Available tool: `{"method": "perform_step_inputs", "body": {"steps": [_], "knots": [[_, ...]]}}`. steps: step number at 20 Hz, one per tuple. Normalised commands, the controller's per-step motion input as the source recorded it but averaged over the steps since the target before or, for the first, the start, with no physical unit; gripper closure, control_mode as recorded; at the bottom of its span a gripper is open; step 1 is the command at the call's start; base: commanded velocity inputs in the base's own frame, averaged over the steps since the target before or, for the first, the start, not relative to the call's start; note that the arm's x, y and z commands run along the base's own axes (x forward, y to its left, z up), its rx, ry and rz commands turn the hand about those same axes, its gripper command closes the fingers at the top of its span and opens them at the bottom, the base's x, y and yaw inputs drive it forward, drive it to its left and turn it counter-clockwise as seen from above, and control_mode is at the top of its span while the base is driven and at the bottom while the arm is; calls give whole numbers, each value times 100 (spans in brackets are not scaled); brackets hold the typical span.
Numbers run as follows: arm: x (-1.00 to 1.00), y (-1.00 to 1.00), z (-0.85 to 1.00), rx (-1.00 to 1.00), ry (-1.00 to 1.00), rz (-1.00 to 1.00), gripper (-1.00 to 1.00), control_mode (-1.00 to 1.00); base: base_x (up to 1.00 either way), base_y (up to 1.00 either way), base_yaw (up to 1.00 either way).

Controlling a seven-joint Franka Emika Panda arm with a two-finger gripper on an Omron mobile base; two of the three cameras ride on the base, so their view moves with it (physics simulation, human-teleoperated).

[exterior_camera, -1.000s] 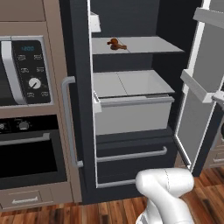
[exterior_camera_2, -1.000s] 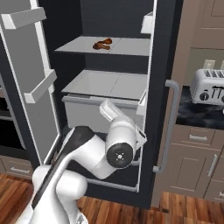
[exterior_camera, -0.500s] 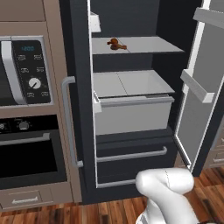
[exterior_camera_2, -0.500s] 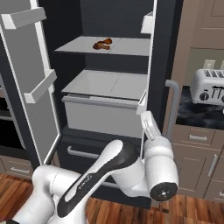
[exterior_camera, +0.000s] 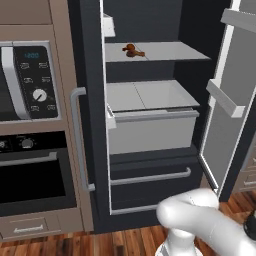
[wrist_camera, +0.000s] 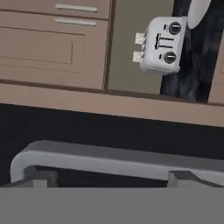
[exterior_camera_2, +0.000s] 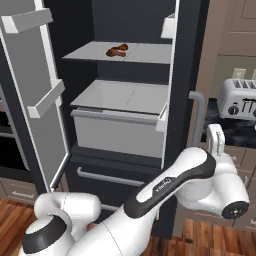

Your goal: Place the chicken drumstick on the counter behind the older chicken drumstick on the same shelf of the fridge to maintain FIFO order. Close the fridge door when finished.

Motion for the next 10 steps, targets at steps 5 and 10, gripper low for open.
{"method": "perform_step_inputs", "body": {"steps": [5, 10], "knots": [[70, -15, -41, 3, 1, 7, -100, -100, 0, 0, 0], [98, 0, -28, 9, 0, 22, -100, -100, 0, 0, 0]]}}
